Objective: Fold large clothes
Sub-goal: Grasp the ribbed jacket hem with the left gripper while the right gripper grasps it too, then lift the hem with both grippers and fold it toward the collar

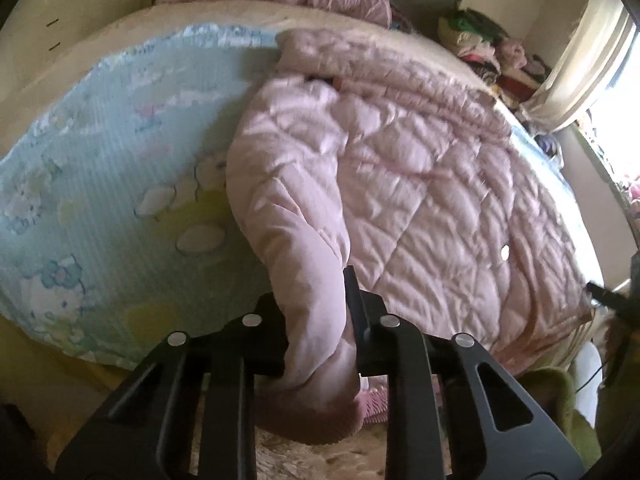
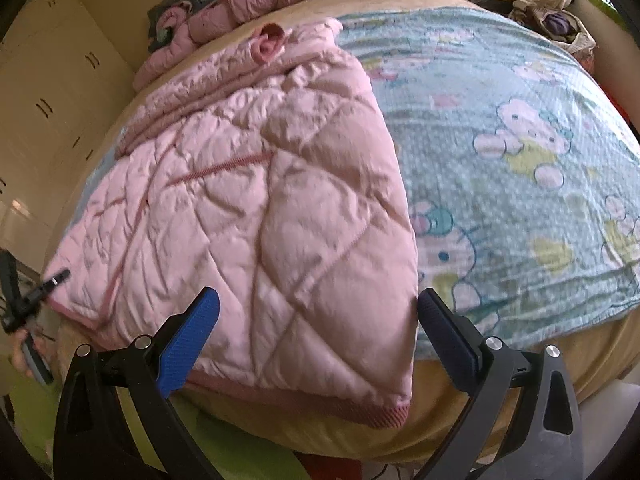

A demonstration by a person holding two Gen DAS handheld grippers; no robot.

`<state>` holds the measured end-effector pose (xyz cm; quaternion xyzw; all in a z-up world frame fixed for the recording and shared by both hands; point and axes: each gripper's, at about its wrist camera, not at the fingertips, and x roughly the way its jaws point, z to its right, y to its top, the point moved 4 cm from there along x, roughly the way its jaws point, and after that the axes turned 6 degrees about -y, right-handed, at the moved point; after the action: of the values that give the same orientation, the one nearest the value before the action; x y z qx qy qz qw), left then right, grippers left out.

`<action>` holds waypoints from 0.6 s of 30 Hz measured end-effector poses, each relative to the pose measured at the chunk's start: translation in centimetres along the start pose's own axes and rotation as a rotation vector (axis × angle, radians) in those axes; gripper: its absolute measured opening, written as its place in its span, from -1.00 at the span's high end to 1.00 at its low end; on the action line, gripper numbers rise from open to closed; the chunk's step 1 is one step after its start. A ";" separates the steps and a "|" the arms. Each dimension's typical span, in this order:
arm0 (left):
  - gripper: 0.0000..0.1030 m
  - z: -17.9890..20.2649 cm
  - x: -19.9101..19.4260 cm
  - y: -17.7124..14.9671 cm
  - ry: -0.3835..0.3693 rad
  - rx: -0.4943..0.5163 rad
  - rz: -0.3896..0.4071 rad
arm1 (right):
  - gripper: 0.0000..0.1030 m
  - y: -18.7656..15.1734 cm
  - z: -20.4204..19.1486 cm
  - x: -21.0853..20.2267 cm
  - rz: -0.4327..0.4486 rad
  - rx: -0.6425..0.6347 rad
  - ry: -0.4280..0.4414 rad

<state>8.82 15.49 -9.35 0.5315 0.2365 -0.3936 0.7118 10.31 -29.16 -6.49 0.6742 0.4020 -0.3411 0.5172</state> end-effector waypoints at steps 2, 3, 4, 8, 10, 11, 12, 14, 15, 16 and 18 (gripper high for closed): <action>0.73 0.2 -0.3 0.3 -0.006 0.003 0.012 | -0.91 -0.7 0.3 0.4 -0.030 0.012 0.027; 0.73 0.2 -0.2 0.4 -0.007 0.003 0.010 | -0.91 -1.0 0.5 0.6 -0.039 0.017 0.036; 0.73 0.1 0.0 0.3 -0.005 0.005 0.003 | -0.91 -1.4 0.7 0.8 -0.052 0.022 0.042; 0.69 -0.3 0.5 -0.1 0.002 -0.014 -0.023 | -0.79 -2.3 1.0 1.1 -0.060 0.032 0.081; 0.64 -0.6 0.8 -0.4 0.005 -0.022 -0.033 | -0.51 -2.6 1.0 1.0 -0.064 0.029 0.090; 0.62 -0.8 0.9 -0.5 0.008 -0.025 -0.035 | -0.48 -2.7 1.0 0.9 -0.059 0.021 0.093; 0.57 -1.0 1.0 -0.7 0.009 -0.027 -0.036 | -0.37 -2.8 1.0 0.7 -0.054 0.018 0.102; 0.53 -1.2 1.2 -1.0 0.019 -0.026 -0.042 | -0.22 -2.9 1.0 0.3 -0.049 0.019 0.119; 0.44 -1.3 1.3 -1.2 0.024 -0.028 -0.048 | -0.12 -3.0 0.9 0.2 -0.050 0.011 0.129; 0.37 -1.5 1.5 -1.4 0.029 -0.030 -0.055 | -0.05 -3.0 0.9 0.1 -0.051 0.006 0.132; 0.21 -1.8 1.8 -1.6 0.035 -0.037 -0.064 | 0.16 -3.0 1.3 -0.3 -0.046 0.013 0.145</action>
<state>8.68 16.48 -12.21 0.5173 0.2732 -0.4025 0.7041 7.46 -30.03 -7.75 0.6910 0.4517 -0.3057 0.4743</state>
